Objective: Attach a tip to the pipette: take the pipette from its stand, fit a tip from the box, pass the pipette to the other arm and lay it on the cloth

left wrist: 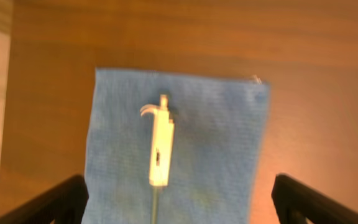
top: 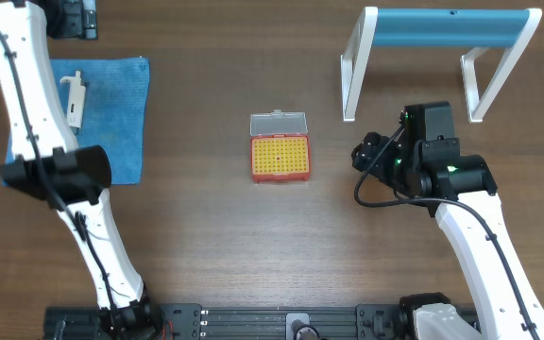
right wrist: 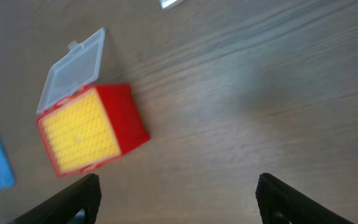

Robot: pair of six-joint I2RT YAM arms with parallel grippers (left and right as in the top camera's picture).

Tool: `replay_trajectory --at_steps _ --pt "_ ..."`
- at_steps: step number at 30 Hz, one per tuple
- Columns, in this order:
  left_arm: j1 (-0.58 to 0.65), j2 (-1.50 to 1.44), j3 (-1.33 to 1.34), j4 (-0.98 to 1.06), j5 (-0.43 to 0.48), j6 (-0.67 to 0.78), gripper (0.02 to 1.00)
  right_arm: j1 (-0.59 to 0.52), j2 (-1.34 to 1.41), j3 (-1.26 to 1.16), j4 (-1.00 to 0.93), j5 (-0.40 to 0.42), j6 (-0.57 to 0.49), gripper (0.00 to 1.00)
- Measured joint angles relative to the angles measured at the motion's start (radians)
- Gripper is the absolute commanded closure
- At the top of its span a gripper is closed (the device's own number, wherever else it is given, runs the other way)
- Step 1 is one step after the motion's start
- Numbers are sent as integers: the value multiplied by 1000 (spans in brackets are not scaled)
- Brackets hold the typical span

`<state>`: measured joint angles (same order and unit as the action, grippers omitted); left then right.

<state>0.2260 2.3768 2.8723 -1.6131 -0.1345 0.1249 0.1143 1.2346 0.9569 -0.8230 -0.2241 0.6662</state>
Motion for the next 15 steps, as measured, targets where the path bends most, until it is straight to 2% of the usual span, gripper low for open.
replay_trajectory --at_steps 2,4,8,10,12,13,15 --pt "-24 -77 17 -78 11 -40 60 0 0 0 0 90 -35 187" --pt "-35 -156 18 -78 84 -92 60 0 -4 0 0 164 -101 187" --pt "-83 -409 18 -77 300 -192 58 0 -151 0 -4 242 -351 187" --pt "-188 -579 20 -77 358 -207 60 0 -368 -2 -3 250 -449 187" --pt "-322 -734 23 -77 376 -213 58 0 -604 5 -23 253 -528 174" --pt "-412 -833 4 -77 391 -217 60 0 -749 0 -100 275 -570 148" --pt "-476 -1005 -125 -66 399 -245 58 0 -985 -11 -158 334 -622 141"
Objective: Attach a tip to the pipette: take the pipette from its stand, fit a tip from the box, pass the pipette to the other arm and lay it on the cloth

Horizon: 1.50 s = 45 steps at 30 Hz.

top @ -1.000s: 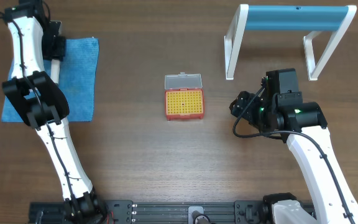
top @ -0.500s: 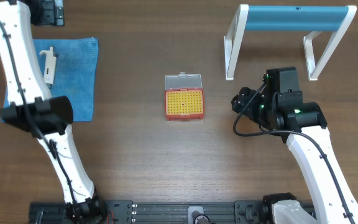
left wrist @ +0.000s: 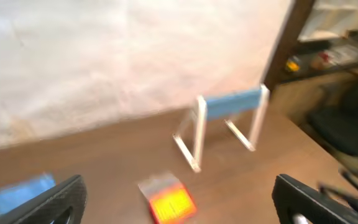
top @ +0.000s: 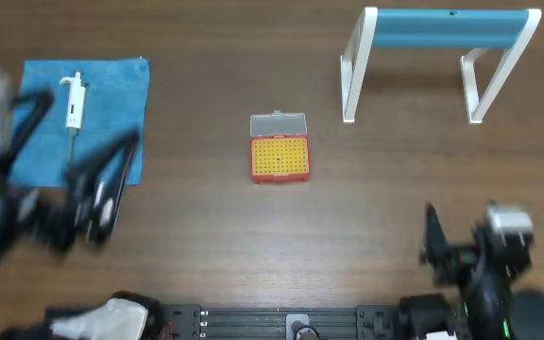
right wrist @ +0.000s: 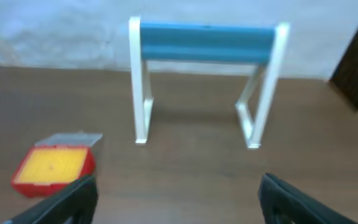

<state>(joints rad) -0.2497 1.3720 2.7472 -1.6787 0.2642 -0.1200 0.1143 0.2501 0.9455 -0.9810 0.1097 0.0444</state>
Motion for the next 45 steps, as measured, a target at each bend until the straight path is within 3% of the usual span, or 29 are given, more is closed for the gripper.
replay_trajectory --at_steps 2,4,7,11,14,18,25,27,29,31,33,36,40,45 --pt "-16 -229 -314 1 6 -49 58 0 -138 -97 4 29 -36 137" --pt "-18 -435 -768 13 5 -99 34 1 -198 -243 102 -7 -40 139" --pt "-19 -687 -1448 580 17 -184 20 1 -217 -378 375 -50 -40 137" --pt "-20 -778 -1958 990 26 -311 23 1 -217 -476 290 -58 -39 134" --pt "-20 -777 -2047 1128 11 -351 20 1 -217 -516 184 -60 -39 134" --pt "-20 -757 -2047 1132 -94 -357 20 1 -218 -518 -18 -60 -39 132" --pt "0 -738 -2084 1104 -155 -357 20 1 -218 -518 -23 -60 -39 132" --pt "104 -806 -2186 1308 -216 -358 20 1 -218 -518 -25 -60 -39 132" --pt "234 -957 -2420 1730 -235 -361 23 1 -217 -520 -24 -61 -39 132" --pt "268 -1085 -2604 1979 -243 -327 20 1 -216 -520 -26 -60 -39 132" --pt "272 -1228 -2710 1949 -238 -238 20 1 -217 -520 -24 -60 -39 132" --pt "273 -1351 -2727 1749 -234 -92 20 1 -217 -520 -25 -60 -39 132" --pt "274 -1359 -2736 1609 -233 -52 20 1 -218 -520 -26 -60 -39 132" --pt "274 -1359 -2739 1604 -233 -40 20 1 -217 -520 -26 -60 -39 132"
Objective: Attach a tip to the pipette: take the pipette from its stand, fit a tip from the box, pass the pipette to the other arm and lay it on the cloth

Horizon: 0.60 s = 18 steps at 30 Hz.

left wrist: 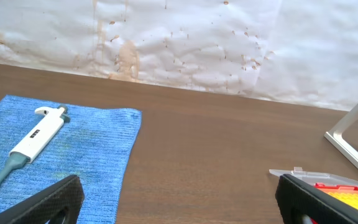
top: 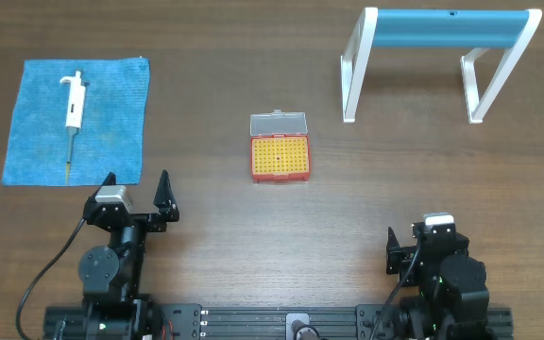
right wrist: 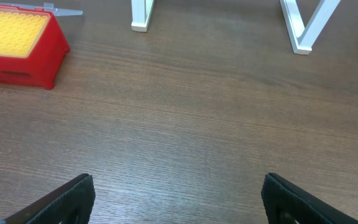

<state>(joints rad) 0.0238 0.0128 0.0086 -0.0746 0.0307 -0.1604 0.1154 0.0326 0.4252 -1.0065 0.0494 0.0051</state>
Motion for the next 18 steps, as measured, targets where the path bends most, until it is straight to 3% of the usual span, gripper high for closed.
replay_trajectory --at_steps 13,15,16,18 --pt "0 0 0 0 0 0 23 0 0 0 0 0 0 132" --pt "0 0 0 0 0 0 20 -60 1 -35 314 29 -4 130" --pt "0 -2 0 1 0 0 20 -120 -2 -113 606 48 -3 132" --pt "0 -3 0 0 0 1 23 -176 -3 -285 927 56 -4 128"
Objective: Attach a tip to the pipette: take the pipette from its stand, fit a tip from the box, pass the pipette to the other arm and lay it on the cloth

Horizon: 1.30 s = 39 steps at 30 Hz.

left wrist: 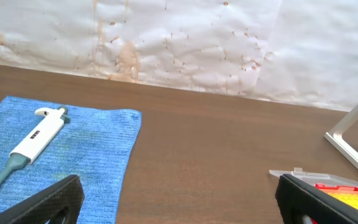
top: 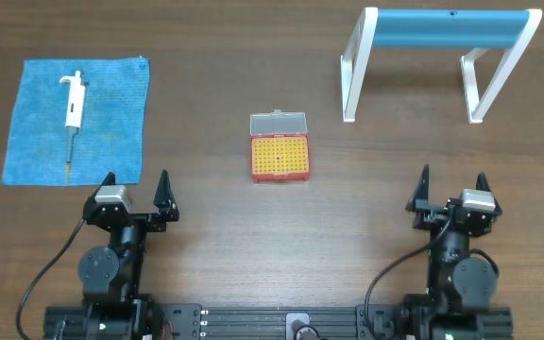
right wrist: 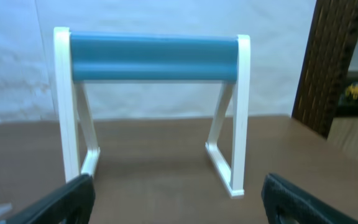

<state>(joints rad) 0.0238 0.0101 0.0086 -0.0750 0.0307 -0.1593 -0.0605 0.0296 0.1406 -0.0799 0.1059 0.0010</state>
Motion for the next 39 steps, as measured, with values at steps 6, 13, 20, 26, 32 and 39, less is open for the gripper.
replay_trajectory --at_steps 6,13,20,26,32,39 --pt "0 0 0 0 0 2 20 10 -17 -134 22 -34 0 130" --pt "0 0 0 0 0 2 23 24 -17 -134 21 -41 0 130" --pt "0 0 0 0 0 2 20 24 -17 -134 21 -41 0 130" --pt "0 0 0 0 0 2 23 24 -17 -134 21 -41 0 130" --pt "0 0 0 0 0 2 20 24 -17 -134 21 -41 0 130" --pt "0 0 0 0 0 2 20 24 -17 -134 21 -41 0 130"
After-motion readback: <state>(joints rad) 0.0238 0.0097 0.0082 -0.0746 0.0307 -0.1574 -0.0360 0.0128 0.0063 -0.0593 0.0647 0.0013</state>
